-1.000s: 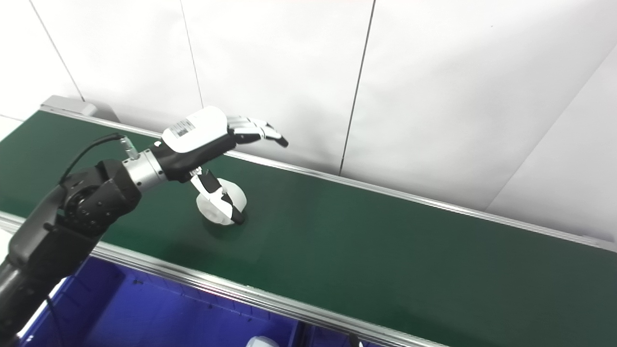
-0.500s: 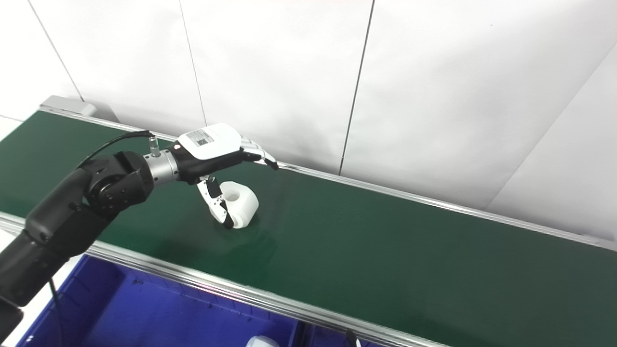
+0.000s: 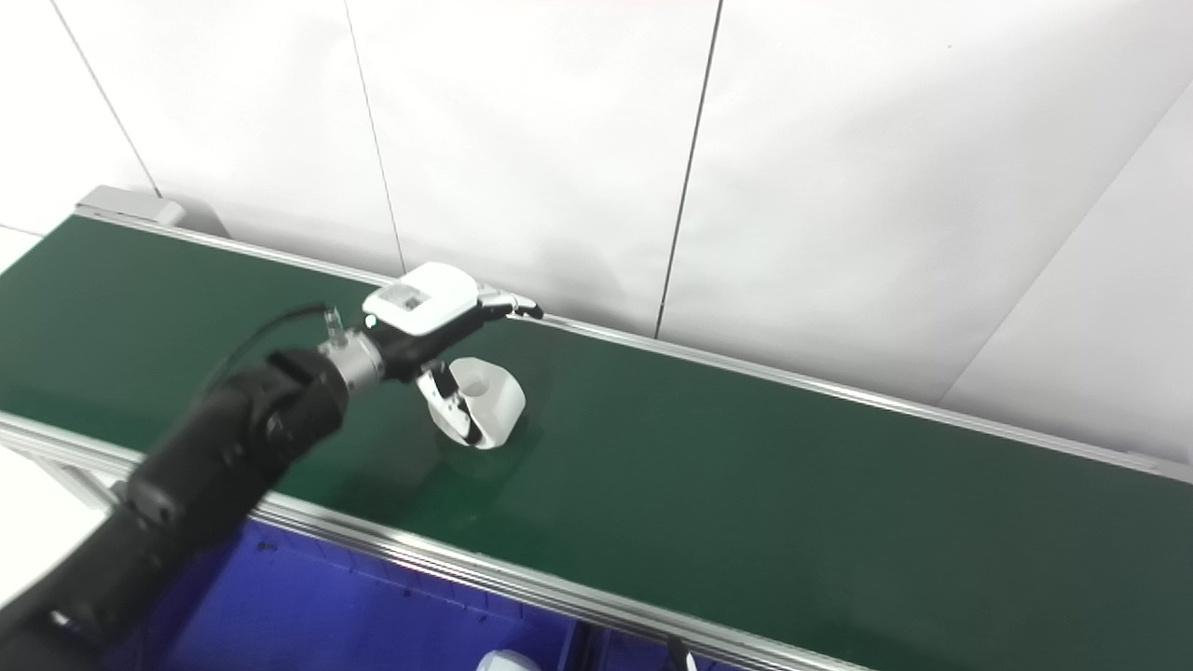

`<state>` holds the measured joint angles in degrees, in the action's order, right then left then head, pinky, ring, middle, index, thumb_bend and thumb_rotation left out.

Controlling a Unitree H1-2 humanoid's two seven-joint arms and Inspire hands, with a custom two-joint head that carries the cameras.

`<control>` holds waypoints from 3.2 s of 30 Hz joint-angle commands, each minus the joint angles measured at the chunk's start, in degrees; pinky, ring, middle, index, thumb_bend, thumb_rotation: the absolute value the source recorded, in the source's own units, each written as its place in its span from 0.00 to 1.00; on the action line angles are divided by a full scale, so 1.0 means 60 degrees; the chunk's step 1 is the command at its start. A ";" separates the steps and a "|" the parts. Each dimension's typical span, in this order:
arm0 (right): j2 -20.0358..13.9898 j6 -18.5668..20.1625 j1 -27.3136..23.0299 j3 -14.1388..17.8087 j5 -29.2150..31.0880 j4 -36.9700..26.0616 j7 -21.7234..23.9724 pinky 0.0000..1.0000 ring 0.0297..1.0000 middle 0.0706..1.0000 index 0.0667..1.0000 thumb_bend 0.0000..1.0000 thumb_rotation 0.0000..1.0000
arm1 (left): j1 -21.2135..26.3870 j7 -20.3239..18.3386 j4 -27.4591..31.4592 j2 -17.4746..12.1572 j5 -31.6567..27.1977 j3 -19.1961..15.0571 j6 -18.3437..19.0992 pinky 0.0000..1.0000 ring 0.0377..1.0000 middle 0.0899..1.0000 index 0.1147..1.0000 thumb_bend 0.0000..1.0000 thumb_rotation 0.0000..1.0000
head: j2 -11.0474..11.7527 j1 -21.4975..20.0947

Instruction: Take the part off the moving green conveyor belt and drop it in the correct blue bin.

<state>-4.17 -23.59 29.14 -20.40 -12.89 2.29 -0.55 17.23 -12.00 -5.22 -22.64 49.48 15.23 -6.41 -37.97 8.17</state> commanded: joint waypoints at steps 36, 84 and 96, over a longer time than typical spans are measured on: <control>0.0157 -0.0109 0.0308 -0.0228 -0.0021 -0.0609 0.0124 0.98 0.95 1.00 1.00 0.83 0.88 | 0.1186 0.2079 -0.2420 0.0830 0.1223 0.2072 0.0440 0.35 0.40 0.52 0.43 0.50 0.00 | -0.0246 -0.0219; -0.0600 0.2147 0.0220 0.0492 0.1433 -0.3068 0.1265 0.97 0.91 1.00 1.00 0.81 0.85 | -0.4791 -0.0993 0.7173 0.0180 0.0110 -0.1132 0.1276 0.22 0.42 0.42 0.45 0.50 0.00 | -0.2699 0.2397; -0.0741 0.2171 0.0114 0.0728 0.1681 -0.3027 0.1566 0.96 0.90 1.00 1.00 0.82 0.85 | -0.6927 -0.0312 0.6994 0.0257 0.0542 -0.1921 0.0722 0.20 0.42 0.38 0.46 0.50 0.00 | -0.2530 0.2814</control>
<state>-8.58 -10.15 29.79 -16.24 -3.62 -14.60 8.39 -24.38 -16.51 35.68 -21.05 52.16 4.36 -0.13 -53.17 25.14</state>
